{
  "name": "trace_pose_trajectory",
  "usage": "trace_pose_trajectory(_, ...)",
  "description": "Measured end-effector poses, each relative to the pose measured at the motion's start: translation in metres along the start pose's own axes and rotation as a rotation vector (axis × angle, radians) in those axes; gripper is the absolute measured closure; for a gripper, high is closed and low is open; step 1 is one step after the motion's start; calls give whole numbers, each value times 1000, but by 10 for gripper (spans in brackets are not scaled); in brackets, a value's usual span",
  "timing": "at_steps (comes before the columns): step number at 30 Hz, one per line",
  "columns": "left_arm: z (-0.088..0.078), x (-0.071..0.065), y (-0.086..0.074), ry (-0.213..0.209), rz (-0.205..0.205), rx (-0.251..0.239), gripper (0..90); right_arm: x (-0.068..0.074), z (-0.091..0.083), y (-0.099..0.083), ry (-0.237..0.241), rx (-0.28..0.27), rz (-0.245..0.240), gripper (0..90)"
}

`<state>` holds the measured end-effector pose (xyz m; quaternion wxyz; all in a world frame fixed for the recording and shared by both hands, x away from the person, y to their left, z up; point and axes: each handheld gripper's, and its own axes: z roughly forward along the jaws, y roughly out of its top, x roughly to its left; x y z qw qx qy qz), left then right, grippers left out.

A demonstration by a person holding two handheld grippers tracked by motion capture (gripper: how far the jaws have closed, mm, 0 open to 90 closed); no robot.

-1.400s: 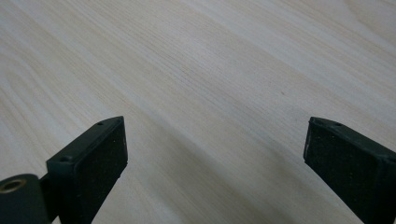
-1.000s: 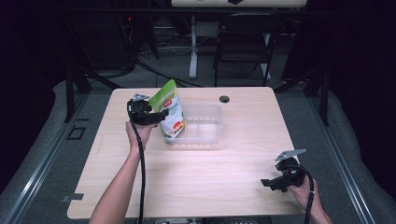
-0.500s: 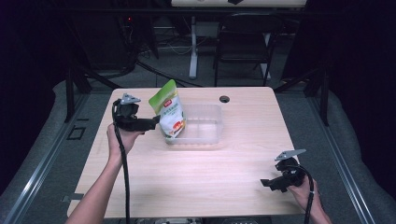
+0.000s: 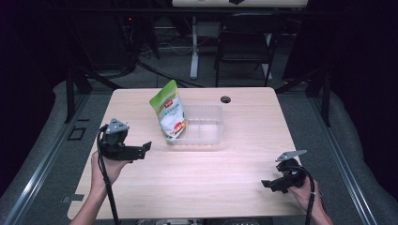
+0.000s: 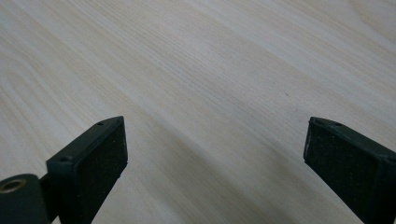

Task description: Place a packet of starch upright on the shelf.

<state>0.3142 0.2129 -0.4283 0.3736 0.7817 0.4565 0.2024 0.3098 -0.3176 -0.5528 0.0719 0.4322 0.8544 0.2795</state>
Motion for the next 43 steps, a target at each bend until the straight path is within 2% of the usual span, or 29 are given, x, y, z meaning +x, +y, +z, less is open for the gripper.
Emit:
trace_pose_trajectory(1,0,0,0,0,0,0,63,0,0,0,1,3,2,56)
trace_pose_trajectory(4,-5,-2,-13,9,-5,11,61,0,0,0,-9,1,1,56)
trace_pose_trajectory(7,-9,-4,-27,7,-12,31,59,1,0,0,2,4,4,56)
trace_pose_trajectory(8,-10,-6,-37,10,-21,41,59,1,0,0,1,3,3,56)
trace_pose_trajectory(9,-10,-6,-37,10,-21,41,59,1,0,0,-2,-2,4,56)
trace_pose_trajectory(13,-10,-8,-58,5,-45,61,57,2,1,0,-5,-4,-1,56)
trace_pose_trajectory(18,-9,-9,-71,-1,-62,83,55,2,1,0,-9,7,-4,56)
trace_pose_trajectory(23,2,-10,-94,-7,-96,145,55,2,2,0,-3,0,-5,56)
trace_pose_trajectory(28,7,-11,-101,-10,-86,177,49,2,2,0,-4,2,-4,57)
trace_pose_trajectory(30,8,-11,-104,-1,-94,168,49,2,1,0,-12,8,-7,58)
trace_pose_trajectory(34,14,-8,-113,-13,-109,185,43,2,1,0,-11,-2,4,60)
trace_pose_trajectory(43,21,-5,-116,-15,-128,163,29,1,1,0,-5,-13,4,59)
